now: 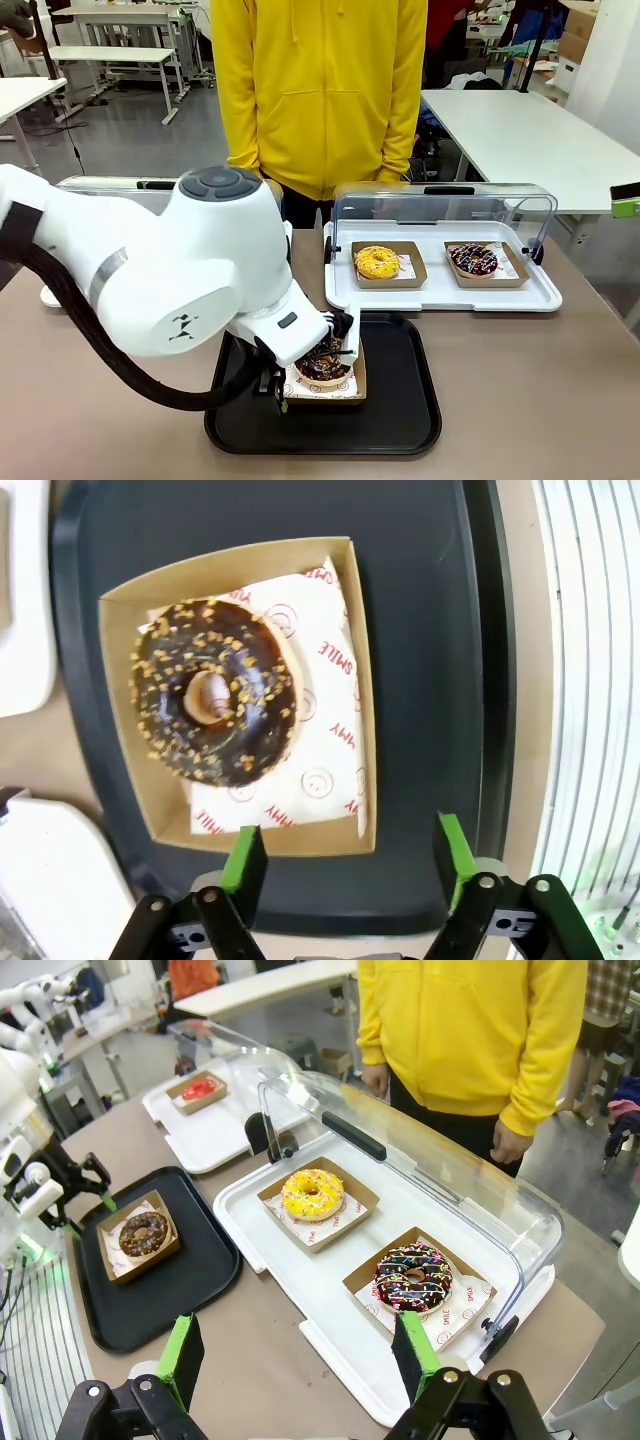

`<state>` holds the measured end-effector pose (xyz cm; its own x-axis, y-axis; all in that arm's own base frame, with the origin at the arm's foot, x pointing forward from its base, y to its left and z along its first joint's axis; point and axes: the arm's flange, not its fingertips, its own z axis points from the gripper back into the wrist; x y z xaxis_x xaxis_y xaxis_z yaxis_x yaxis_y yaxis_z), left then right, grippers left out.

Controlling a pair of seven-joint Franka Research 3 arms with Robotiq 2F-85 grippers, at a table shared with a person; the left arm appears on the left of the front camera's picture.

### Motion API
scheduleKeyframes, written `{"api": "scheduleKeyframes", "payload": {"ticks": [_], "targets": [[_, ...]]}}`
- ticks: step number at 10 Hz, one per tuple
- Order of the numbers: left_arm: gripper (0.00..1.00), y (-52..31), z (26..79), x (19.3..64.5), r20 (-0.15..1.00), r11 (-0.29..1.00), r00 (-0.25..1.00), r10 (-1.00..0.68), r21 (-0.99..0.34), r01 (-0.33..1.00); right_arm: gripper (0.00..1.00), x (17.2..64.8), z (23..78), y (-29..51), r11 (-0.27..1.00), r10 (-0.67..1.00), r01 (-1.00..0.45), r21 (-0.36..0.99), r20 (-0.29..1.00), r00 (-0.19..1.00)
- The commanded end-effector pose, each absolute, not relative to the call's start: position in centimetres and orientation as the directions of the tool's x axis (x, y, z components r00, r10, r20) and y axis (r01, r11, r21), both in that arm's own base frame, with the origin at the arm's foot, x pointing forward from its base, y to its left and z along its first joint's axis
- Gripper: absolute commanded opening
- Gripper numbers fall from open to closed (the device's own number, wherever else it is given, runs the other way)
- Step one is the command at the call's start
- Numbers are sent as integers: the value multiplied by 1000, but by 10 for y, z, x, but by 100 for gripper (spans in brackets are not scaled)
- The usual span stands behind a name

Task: Move the second donut from the left to the tray.
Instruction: Pick up the Paper togo box containing the Donut indicated by the person and place it on the Handle tray.

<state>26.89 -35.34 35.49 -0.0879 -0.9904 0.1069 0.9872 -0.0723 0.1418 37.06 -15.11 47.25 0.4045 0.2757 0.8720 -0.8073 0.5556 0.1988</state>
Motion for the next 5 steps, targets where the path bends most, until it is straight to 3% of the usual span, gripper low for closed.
{"api": "scheduleKeyframes", "payload": {"ticks": [1,5], "targets": [[100,-341,378,269,120,-75,-94,-988,150,986,100,375,474,-151,548,263,-818,175,892,367],[100,-332,394,275,130,-74,-95,-987,159,984,100,375,474,-151,548,263,-818,175,892,367]]}}
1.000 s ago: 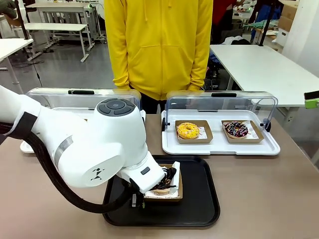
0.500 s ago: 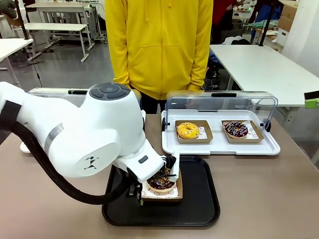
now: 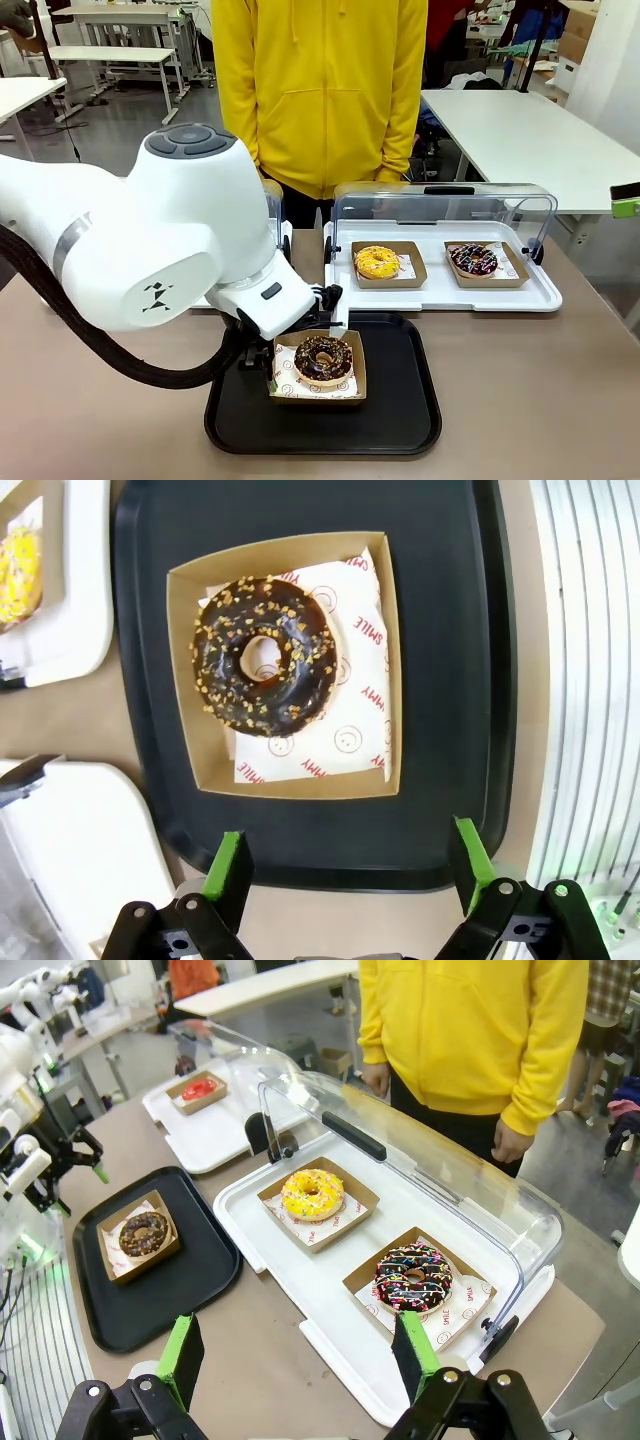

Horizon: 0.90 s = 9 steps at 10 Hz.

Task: Move the second donut from the left to the tray.
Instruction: Pick up the Paper togo box containing the Donut indicated by the person and place it on the Handle tray.

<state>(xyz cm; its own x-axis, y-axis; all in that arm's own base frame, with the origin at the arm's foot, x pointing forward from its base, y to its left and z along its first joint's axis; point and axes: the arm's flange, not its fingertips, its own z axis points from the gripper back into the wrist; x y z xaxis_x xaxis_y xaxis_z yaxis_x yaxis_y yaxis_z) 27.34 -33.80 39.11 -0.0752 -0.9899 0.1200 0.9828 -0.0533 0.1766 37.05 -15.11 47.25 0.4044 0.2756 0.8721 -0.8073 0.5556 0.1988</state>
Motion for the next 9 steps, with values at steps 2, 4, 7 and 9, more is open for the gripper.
{"api": "scheduleKeyframes", "payload": {"ticks": [2,4,7,9], "targets": [[97,-338,391,273,120,-53,-75,-990,177,983,100,375,474,-151,548,263,-818,175,892,367],[97,-338,391,273,120,-53,-75,-990,177,983,100,375,474,-151,548,263,-818,175,892,367],[97,-338,391,273,120,-53,-75,-990,177,983,100,375,474,-151,548,263,-818,175,892,367],[97,-338,391,273,120,-53,-75,-990,177,983,100,375,474,-151,548,263,-818,175,892,367]]}}
